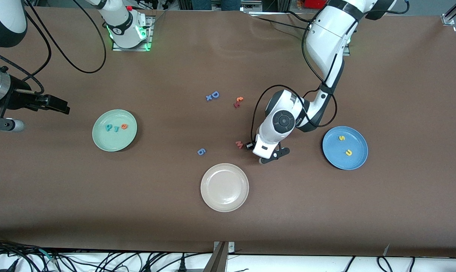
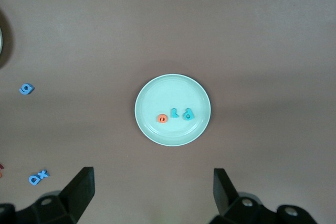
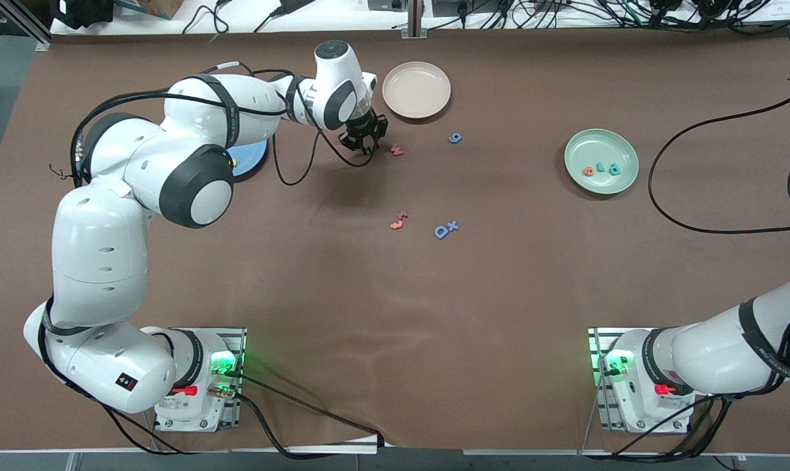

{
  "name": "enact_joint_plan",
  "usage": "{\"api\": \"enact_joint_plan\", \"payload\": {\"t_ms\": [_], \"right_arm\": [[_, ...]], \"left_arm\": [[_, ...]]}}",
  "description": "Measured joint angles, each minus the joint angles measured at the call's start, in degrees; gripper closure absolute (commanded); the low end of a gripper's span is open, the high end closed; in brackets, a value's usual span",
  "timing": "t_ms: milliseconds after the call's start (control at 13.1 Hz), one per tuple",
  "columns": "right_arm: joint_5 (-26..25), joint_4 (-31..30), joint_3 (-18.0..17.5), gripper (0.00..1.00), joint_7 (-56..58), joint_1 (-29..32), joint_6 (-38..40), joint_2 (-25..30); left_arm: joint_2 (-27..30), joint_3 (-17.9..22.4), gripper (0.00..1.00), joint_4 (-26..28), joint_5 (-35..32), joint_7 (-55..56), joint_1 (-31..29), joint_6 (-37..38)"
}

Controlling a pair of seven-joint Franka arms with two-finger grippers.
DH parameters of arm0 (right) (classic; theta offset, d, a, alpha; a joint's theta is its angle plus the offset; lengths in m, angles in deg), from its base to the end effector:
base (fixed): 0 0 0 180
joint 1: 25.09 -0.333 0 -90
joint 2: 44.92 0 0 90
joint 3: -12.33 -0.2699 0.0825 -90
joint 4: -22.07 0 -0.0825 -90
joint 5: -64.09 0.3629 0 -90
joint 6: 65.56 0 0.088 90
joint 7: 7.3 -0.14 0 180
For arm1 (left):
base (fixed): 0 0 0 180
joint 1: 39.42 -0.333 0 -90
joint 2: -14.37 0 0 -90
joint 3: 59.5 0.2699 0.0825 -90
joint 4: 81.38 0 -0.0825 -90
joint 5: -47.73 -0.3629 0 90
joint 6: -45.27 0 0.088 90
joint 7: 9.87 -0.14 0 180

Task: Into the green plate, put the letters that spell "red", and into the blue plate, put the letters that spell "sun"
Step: 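Lower and close the left gripper on the green n, then carry the green n over the blue plate with the left gripper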

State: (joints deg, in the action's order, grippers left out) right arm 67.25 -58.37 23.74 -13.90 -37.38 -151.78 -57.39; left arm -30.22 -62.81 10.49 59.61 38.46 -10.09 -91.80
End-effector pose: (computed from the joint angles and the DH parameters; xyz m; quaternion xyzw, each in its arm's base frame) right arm 0.5755 0.0265 0.4955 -0.9972 0.0485 0.0565 0.0024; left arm 0.5437 -0.3531 0.1234 0.9716 0.2184 -0.0553 0.0724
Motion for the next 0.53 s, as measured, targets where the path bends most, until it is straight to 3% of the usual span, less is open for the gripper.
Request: {"api": "enact_joint_plan", "payload": {"t_ms": [76, 535], "right_arm": [[0.0, -0.01, 0.0, 0.0, 0.0, 0.0, 0.0, 0.0], [-0.01, -0.03, 0.01, 0.0, 0.0, 0.0, 0.0, 0.0]], "left_arm": [[0.0, 0.01, 0.93, -0.03, 0.0, 0.01, 0.0, 0.01], [-0.03, 0.03, 0.93, -0.13, 0.0, 0.0, 0.01, 0.01]]}}
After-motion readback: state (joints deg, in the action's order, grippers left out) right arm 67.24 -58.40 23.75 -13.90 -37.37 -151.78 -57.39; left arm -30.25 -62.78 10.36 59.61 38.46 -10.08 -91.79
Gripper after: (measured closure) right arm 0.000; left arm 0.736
